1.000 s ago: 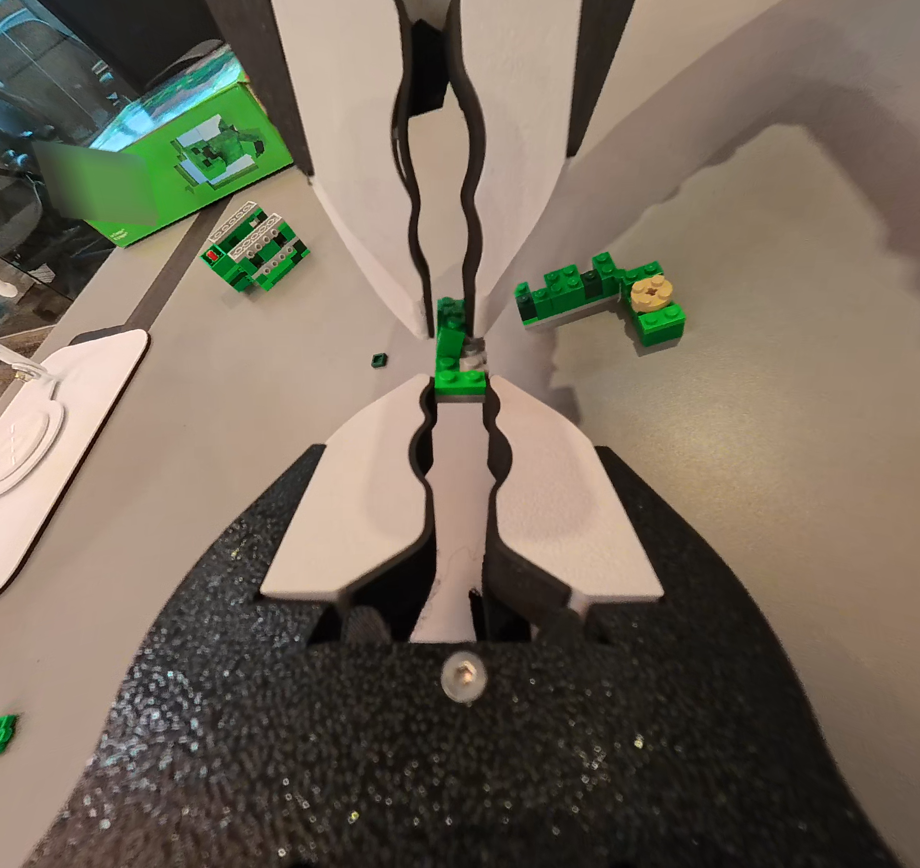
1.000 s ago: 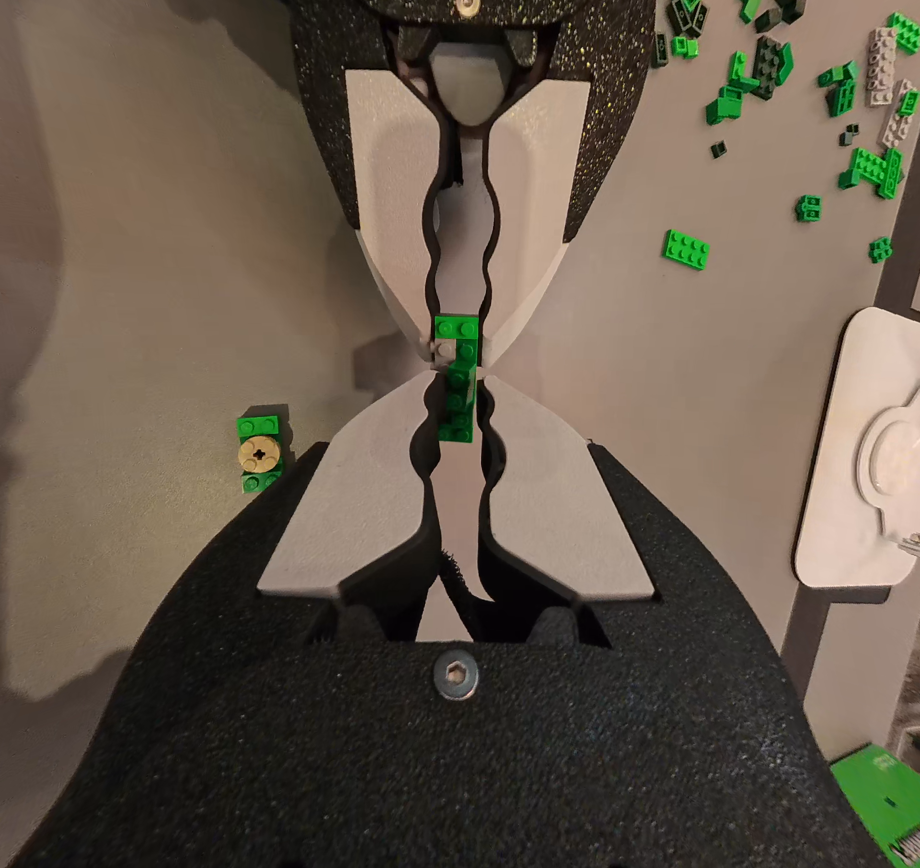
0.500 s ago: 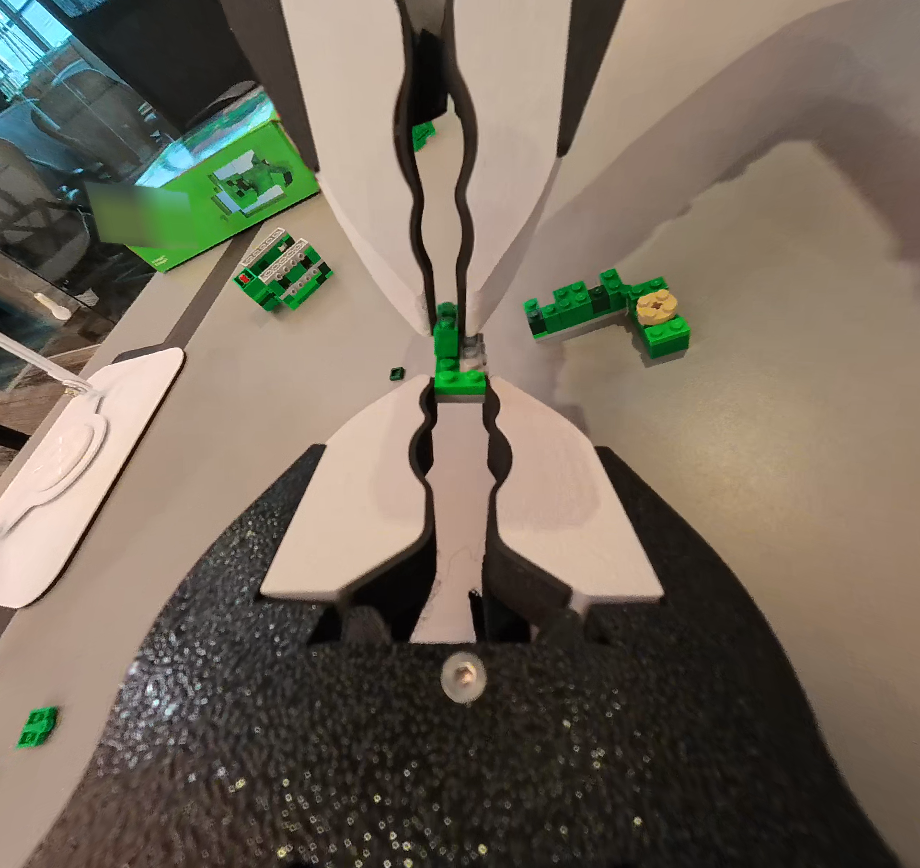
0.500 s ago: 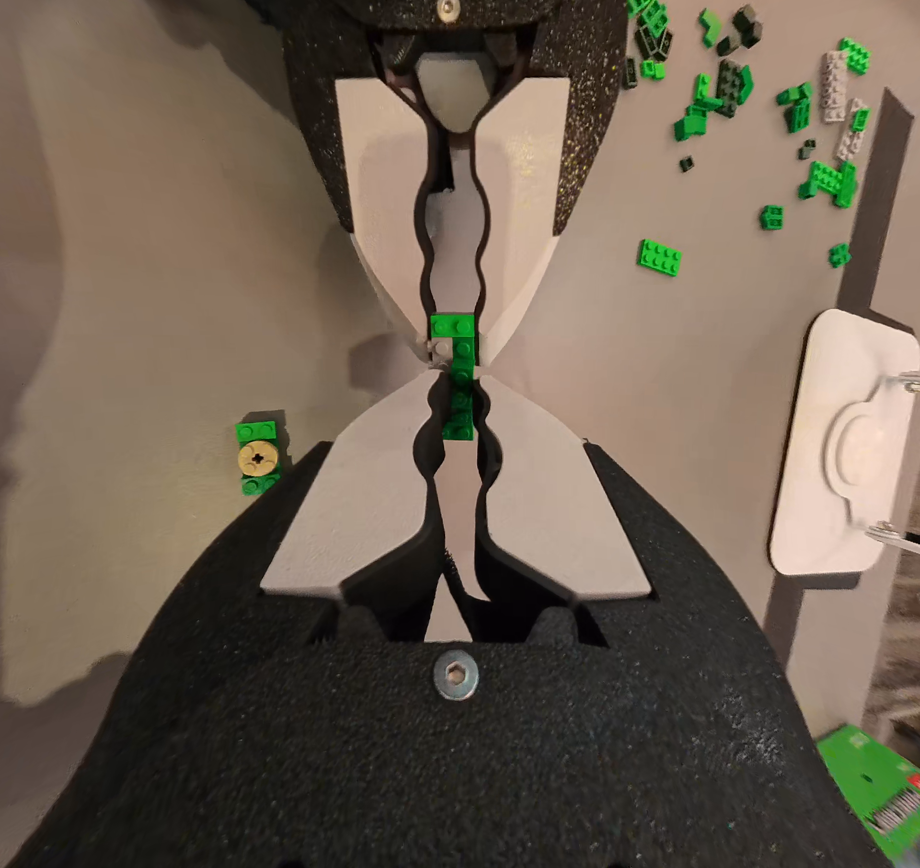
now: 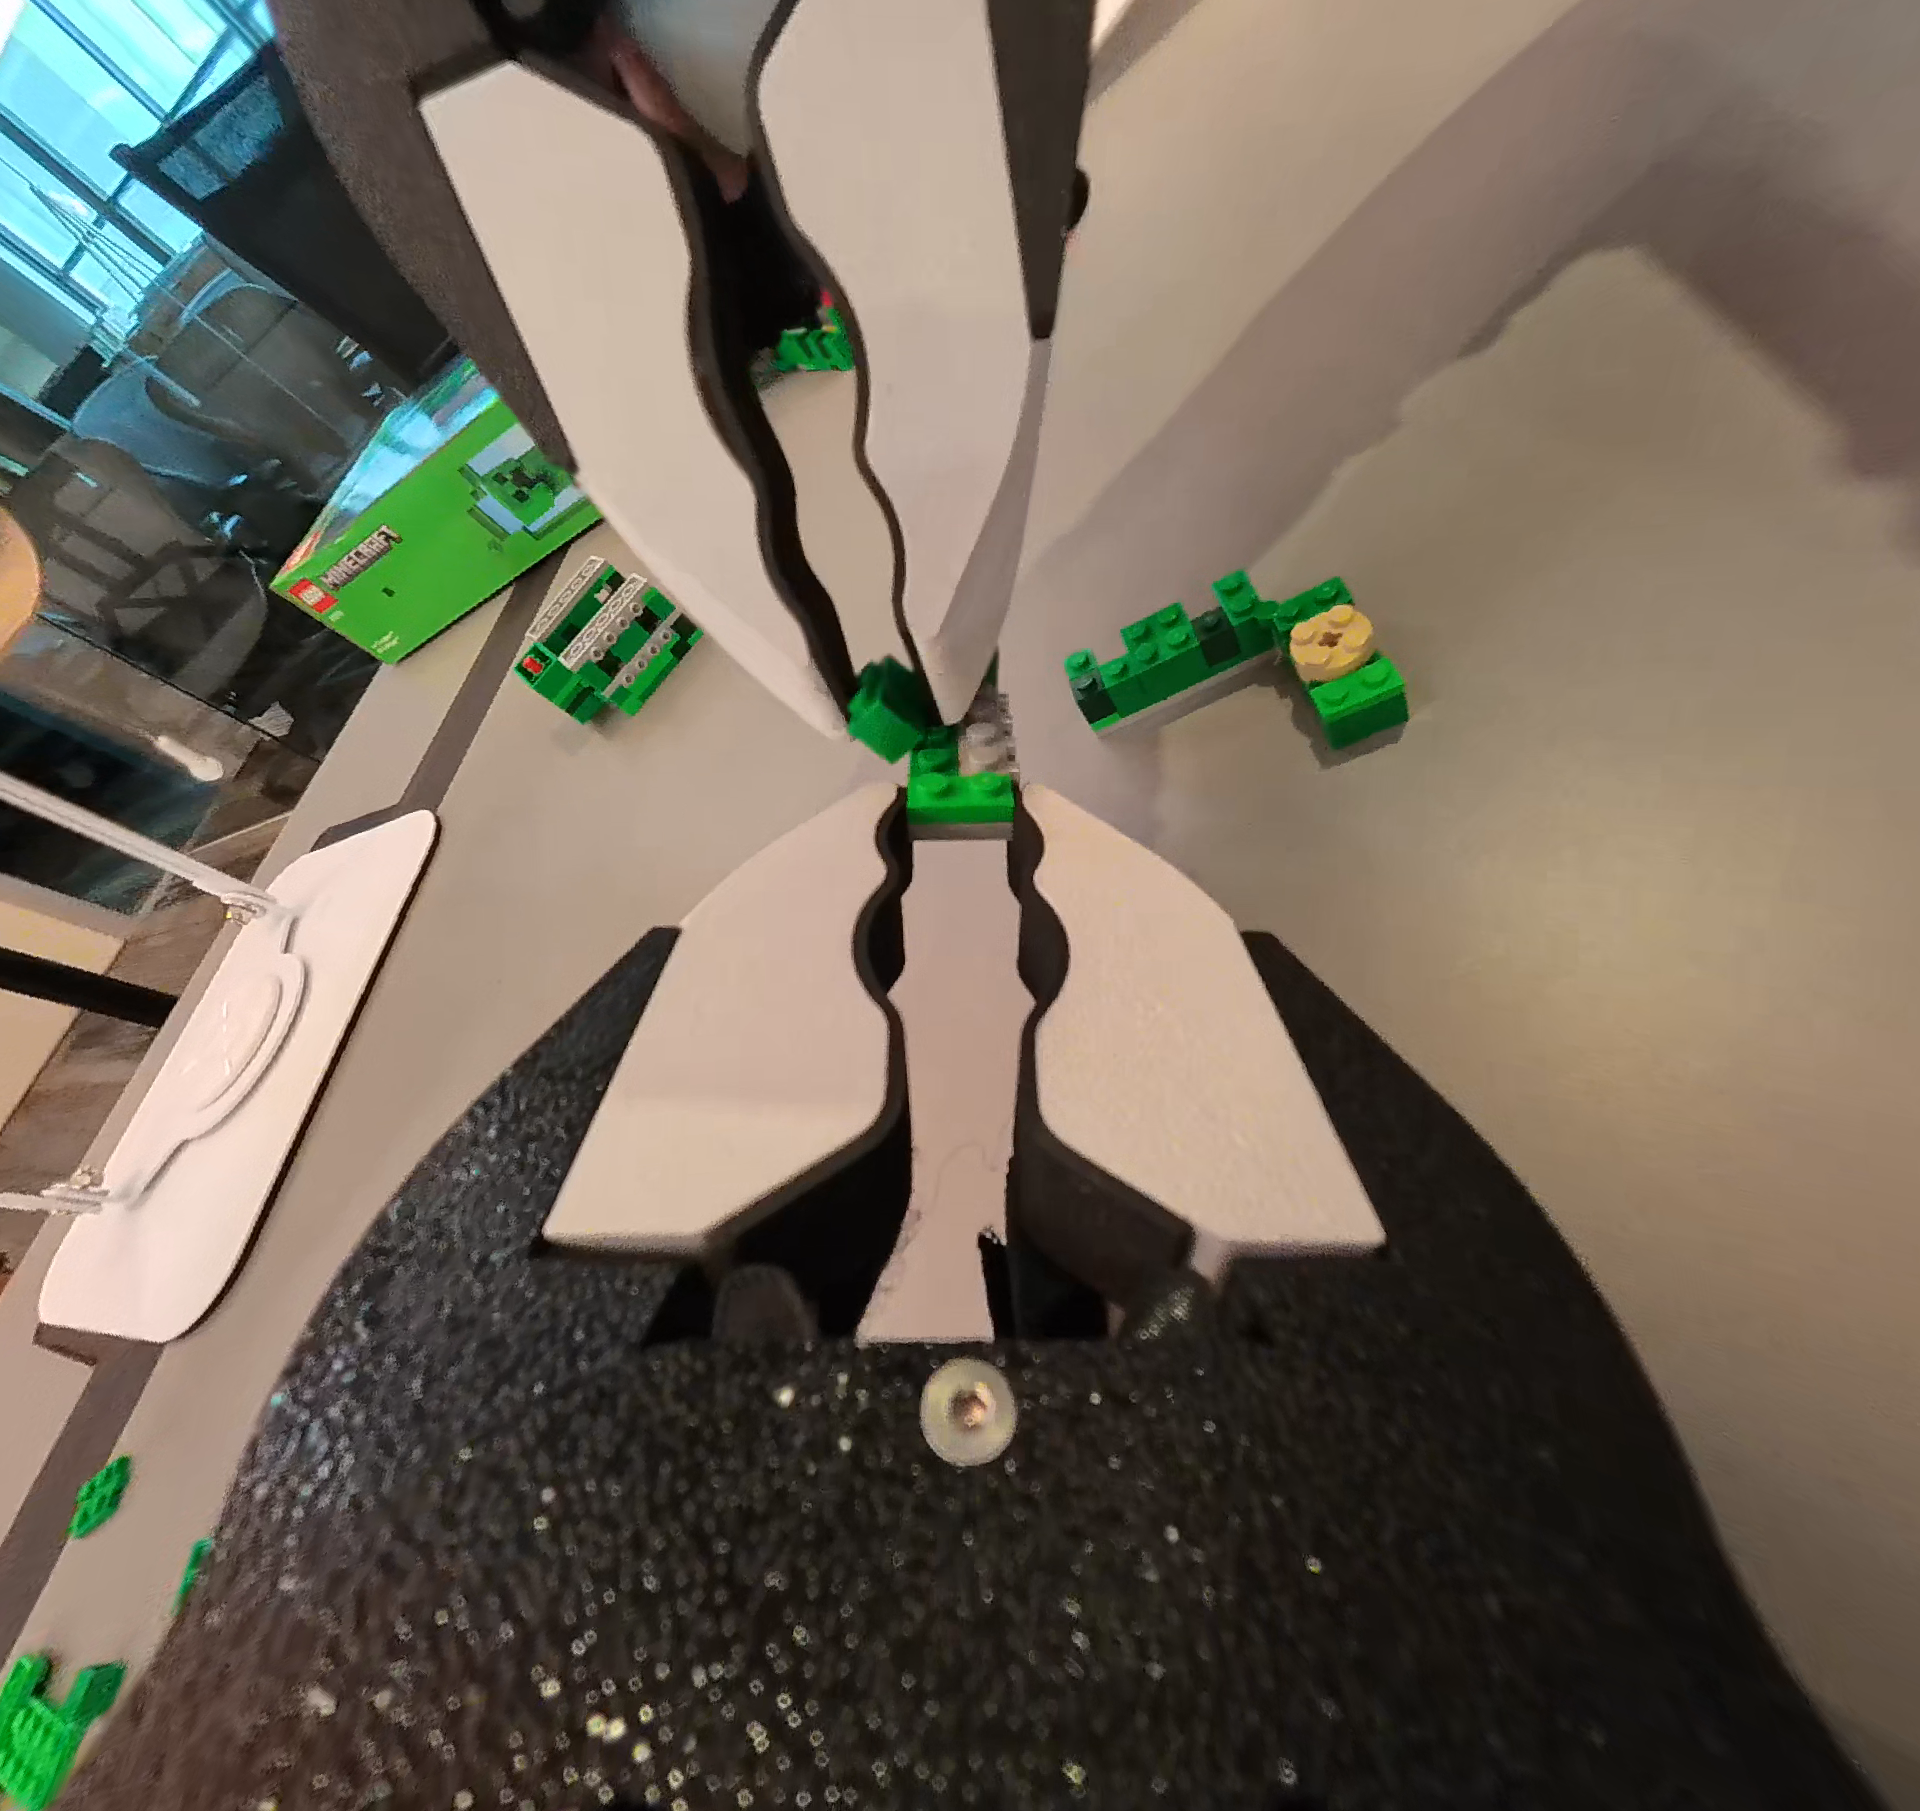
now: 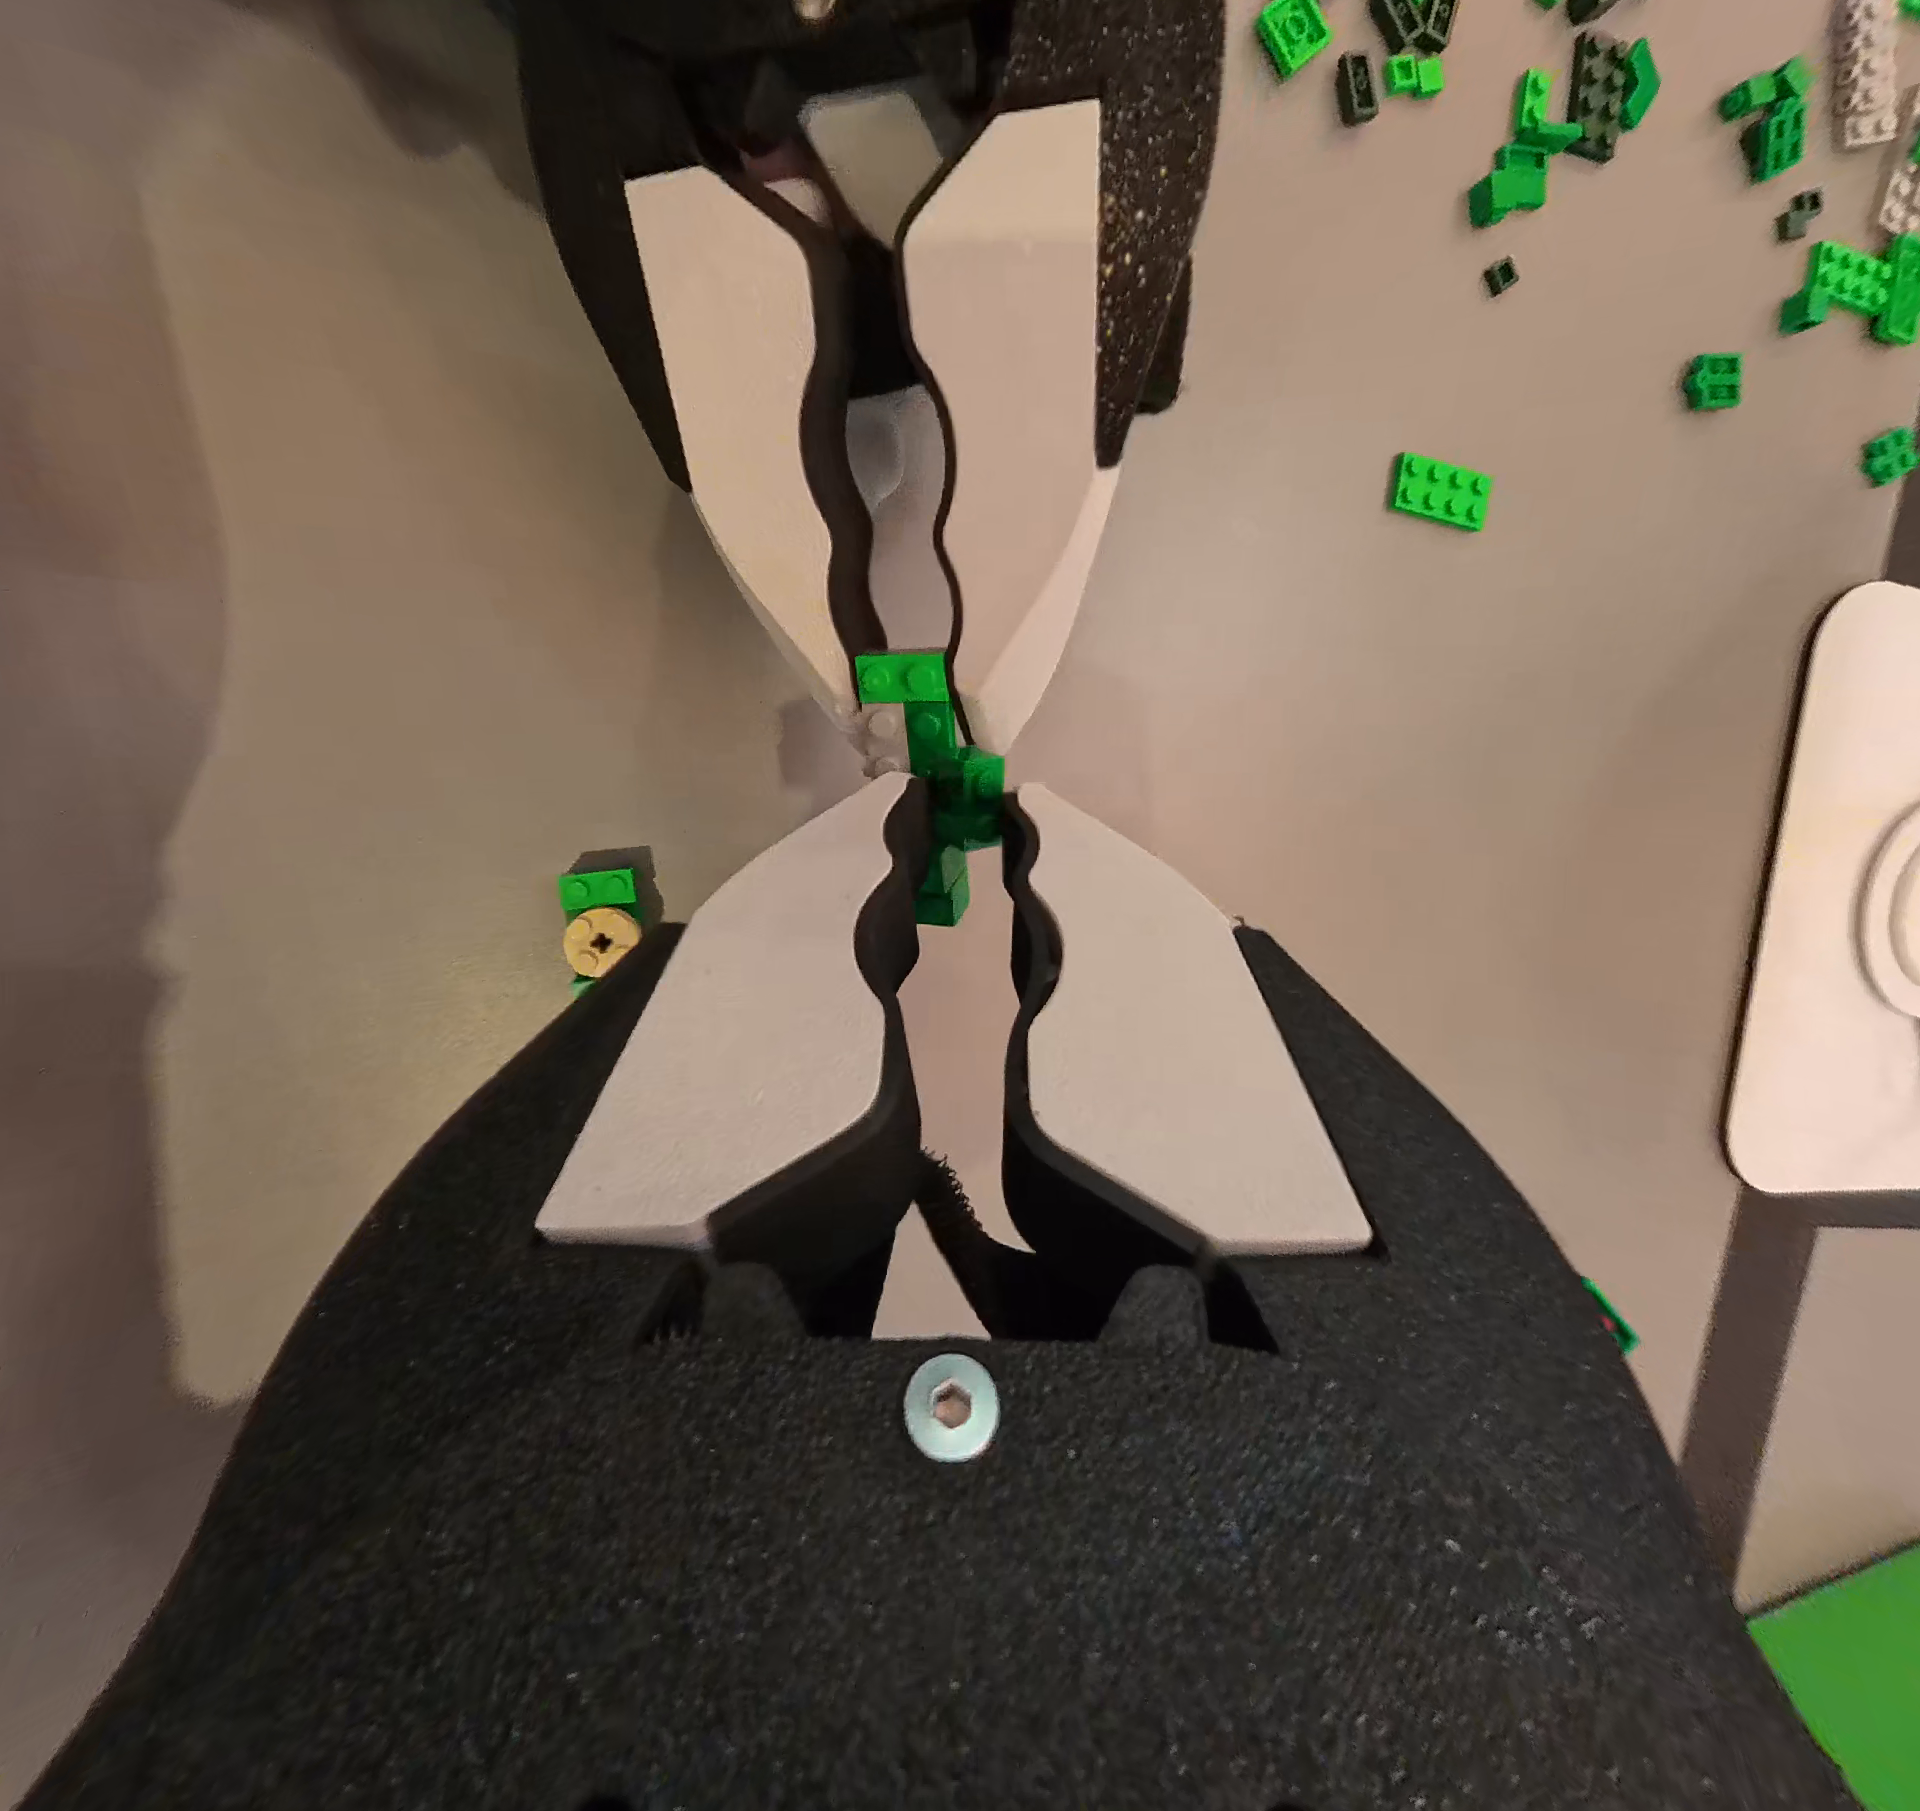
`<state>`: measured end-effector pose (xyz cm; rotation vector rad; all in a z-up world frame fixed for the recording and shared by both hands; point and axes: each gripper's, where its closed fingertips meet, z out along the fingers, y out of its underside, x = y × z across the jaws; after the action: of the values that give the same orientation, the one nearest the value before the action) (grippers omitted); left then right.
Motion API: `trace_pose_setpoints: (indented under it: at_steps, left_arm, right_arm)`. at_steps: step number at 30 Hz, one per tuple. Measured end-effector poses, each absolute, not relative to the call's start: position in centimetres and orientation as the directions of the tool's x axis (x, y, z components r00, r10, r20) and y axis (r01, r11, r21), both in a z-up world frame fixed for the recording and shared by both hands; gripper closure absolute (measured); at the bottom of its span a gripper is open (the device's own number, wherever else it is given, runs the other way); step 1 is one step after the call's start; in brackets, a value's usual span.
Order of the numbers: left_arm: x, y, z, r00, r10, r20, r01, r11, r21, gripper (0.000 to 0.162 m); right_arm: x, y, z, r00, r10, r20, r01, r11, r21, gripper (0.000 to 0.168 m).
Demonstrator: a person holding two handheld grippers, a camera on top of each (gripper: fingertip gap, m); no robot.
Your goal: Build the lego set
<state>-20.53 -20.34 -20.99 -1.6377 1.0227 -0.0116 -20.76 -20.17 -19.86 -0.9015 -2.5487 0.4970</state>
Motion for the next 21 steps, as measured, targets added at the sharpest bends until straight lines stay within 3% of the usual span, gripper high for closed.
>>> trace_pose_setpoints:
  at_steps: [9,16,21]
  left_arm:
    - [-21.1,-19.8,-22.0,0.661,-0.623,-0.419,-0.58,-0.07,-0.811,0.145]
    - [-22.1,-20.0,-24.7,0.728,-0.67,-0.149,-0.478,-0.339,-0.811,0.145]
    - [-22.2,-20.5,-25.5,0.731,-0.681,-0.047,-0.44,-0.417,-0.796,0.145]
  right_arm:
    - [-20.6,-19.6,-19.8,-0.725,0.615,0.31,0.485,0.775,-0.404,0.157]
    - [-21.1,-17.8,-20.3,-0.643,0.685,0.344,0.532,0.722,-0.443,0.157]
    - [-21.9,-17.7,-21.2,-0.613,0.712,0.344,0.521,0.691,-0.501,0.157]
